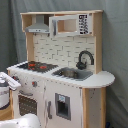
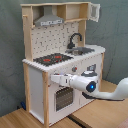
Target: Play with the kitchen
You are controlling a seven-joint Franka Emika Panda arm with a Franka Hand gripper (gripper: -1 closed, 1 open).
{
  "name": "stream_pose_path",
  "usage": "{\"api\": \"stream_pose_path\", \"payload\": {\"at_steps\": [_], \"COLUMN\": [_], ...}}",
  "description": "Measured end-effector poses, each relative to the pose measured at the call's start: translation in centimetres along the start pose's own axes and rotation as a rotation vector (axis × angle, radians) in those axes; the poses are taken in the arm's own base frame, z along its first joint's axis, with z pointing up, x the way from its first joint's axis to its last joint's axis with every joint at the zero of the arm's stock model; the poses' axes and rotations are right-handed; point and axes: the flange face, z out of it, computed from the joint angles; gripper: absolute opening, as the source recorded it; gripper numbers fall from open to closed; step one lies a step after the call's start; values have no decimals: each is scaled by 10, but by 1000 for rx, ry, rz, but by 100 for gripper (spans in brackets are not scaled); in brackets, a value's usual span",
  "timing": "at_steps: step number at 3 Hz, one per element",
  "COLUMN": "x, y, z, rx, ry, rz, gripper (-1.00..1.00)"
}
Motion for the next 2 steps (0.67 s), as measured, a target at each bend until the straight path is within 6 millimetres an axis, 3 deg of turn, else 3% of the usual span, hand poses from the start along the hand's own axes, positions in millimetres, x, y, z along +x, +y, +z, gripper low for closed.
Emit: {"api": "stream_pose_path", "payload": {"at_steps": [2], "x": [0], "y": [2], "z": [0], "rx": [12], "ry": [6], "rz": [276], "gripper": [-100]}}
